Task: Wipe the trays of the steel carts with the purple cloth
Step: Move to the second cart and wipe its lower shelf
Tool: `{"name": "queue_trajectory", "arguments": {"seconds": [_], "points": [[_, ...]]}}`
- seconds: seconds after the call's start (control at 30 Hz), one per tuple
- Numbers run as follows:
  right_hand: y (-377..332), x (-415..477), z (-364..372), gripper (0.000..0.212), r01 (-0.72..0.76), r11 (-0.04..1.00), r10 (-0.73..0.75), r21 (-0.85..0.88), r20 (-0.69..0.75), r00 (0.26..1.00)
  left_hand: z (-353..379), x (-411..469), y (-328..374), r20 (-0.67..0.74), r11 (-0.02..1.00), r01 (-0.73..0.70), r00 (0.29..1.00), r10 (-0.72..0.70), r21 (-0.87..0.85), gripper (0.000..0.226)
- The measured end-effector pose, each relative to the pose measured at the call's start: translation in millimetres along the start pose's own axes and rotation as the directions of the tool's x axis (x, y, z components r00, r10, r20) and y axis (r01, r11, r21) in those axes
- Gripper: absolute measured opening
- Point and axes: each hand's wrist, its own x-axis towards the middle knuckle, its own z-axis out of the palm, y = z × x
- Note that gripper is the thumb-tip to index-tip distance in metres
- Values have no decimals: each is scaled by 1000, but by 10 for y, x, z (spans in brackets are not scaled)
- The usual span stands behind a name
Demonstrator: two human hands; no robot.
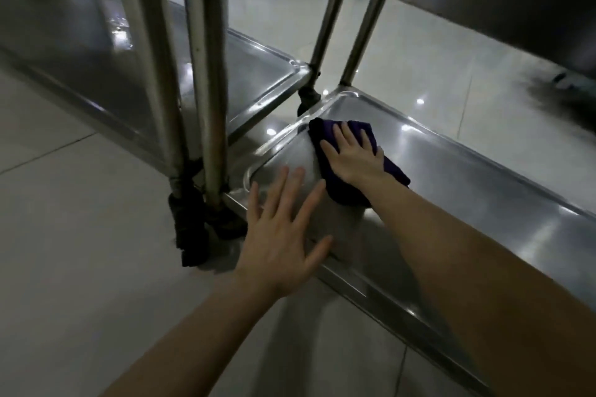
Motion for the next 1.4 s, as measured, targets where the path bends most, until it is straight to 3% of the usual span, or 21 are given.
{"name": "queue_trajectory", "arguments": {"seconds": [0.1,0.17,0.3,0.4,0.63,0.8,0.9,1.07,1.27,1.4], "points": [[-117,90,25,65,89,995,-88,-53,10,996,-12,7,2,-40,993,27,999,-32,-113,72],[-165,-10,24,63,230,969,-229,-85,20,973,-40,0,0,-68,976,27,997,-42,-215,66],[-213,-550,161,65,549,798,-551,-248,65,832,-66,-37,-9,-121,935,-4,992,-41,-354,60],[-211,-964,275,71,625,708,-624,-328,123,771,-76,-63,-25,-143,907,-15,988,-50,-420,60],[468,-1764,120,55,455,889,-453,-58,41,890,-78,-79,35,-53,968,-57,998,46,-244,65],[1554,-2659,-71,57,280,947,-273,-157,60,960,-84,-210,377,111,972,-224,967,230,-68,69],[2053,-3182,-191,56,120,983,-107,-137,95,990,-68,-268,525,177,960,-275,943,281,-59,70],[1896,-3544,-178,63,-94,980,109,-175,78,991,-74,-337,432,241,947,-320,918,314,-17,71],[1125,-3295,108,67,78,961,-83,-264,-9,996,-69,-354,541,263,951,-308,918,296,5,68],[1099,-3289,97,58,127,957,-155,-260,-93,983,-180,-467,479,247,940,-340,911,331,-9,65]]}}
